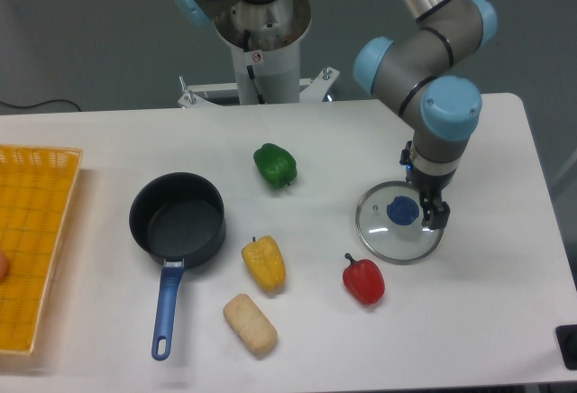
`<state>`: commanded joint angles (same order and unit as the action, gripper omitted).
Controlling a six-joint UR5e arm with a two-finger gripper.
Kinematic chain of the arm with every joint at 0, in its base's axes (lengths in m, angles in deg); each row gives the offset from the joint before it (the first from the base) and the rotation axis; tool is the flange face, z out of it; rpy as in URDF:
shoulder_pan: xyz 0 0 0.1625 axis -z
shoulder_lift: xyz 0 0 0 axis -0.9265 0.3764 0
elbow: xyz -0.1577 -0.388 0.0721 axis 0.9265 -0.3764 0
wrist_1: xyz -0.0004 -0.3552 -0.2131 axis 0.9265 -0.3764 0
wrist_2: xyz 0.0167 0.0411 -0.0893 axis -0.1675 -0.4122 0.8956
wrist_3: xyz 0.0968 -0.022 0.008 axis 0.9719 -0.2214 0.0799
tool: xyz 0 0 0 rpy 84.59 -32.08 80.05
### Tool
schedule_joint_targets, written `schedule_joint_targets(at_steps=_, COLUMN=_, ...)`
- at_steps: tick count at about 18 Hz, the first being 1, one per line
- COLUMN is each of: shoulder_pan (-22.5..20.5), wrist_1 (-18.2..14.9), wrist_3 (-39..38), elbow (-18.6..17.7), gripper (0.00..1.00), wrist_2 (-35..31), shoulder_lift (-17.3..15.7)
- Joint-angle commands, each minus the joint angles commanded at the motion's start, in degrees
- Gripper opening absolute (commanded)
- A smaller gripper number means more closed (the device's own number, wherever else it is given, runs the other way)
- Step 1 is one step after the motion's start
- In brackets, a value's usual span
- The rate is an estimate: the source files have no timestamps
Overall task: Place the lid on the table
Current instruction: 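Open the gripper and lift it off the lid's blue knob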
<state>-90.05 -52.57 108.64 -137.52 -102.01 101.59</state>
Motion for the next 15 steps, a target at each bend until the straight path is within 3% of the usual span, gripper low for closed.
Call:
schedule_joint_targets(at_steps=3, shoulder_pan=0.5, wrist_1=-0.4, wrist_3=-0.4, elbow=0.2, gripper=1.0, wrist_2=0.2, shoulder_lift=-0.2)
schedule_joint_targets(at_steps=9, shoulder_pan=0.4, wrist_1=-5.2, wrist_3=0.0, elbow=4.0, gripper=1.0, wrist_2=0.3, shoulder_lift=-0.2)
schedule_joint_targets(at_steps=15, shoulder_pan=0.4, wrist_1=-5.4, wrist_3=0.0, elbow=4.0, gripper=1.0, wrist_2=1.0, shoulder_lift=-0.1)
